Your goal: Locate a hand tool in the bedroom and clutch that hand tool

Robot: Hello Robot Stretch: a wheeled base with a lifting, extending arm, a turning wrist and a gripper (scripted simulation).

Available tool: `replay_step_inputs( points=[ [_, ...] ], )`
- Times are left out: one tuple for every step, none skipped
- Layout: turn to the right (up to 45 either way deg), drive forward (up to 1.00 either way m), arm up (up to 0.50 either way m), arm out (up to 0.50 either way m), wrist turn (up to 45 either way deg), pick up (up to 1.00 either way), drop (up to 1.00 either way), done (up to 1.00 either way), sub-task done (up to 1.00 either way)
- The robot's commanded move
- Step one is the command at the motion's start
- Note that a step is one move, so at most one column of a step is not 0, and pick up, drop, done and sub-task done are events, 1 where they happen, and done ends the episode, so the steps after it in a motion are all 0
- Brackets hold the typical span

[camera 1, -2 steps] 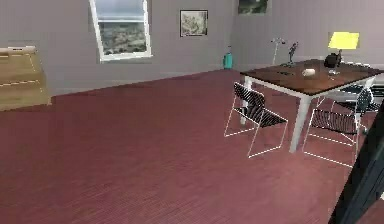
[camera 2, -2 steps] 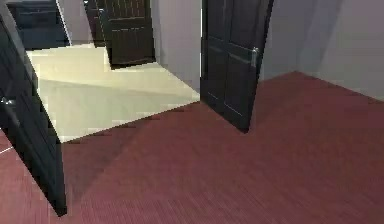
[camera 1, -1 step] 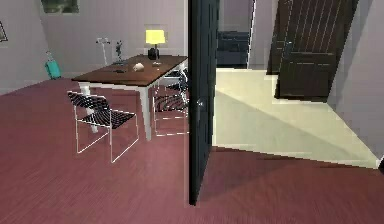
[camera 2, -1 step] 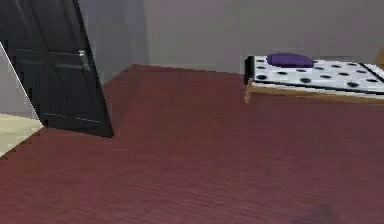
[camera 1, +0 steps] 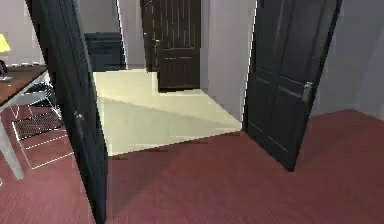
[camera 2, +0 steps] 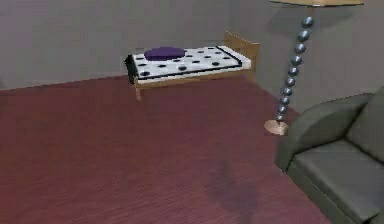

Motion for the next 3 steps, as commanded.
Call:
replay_step_inputs(
  points=[
    [0.0, 0.95, 0.0, 0.0, 0.0, 0.0, 0.0, 0.0, 0.0],
    [-18.0, 0.0, 0.0, 0.0, 0.0, 0.0, 0.0, 0.0, 0.0],
    [0.0, 1.0, 0.0, 0.0, 0.0, 0.0, 0.0, 0.0, 0.0]
  ],
)
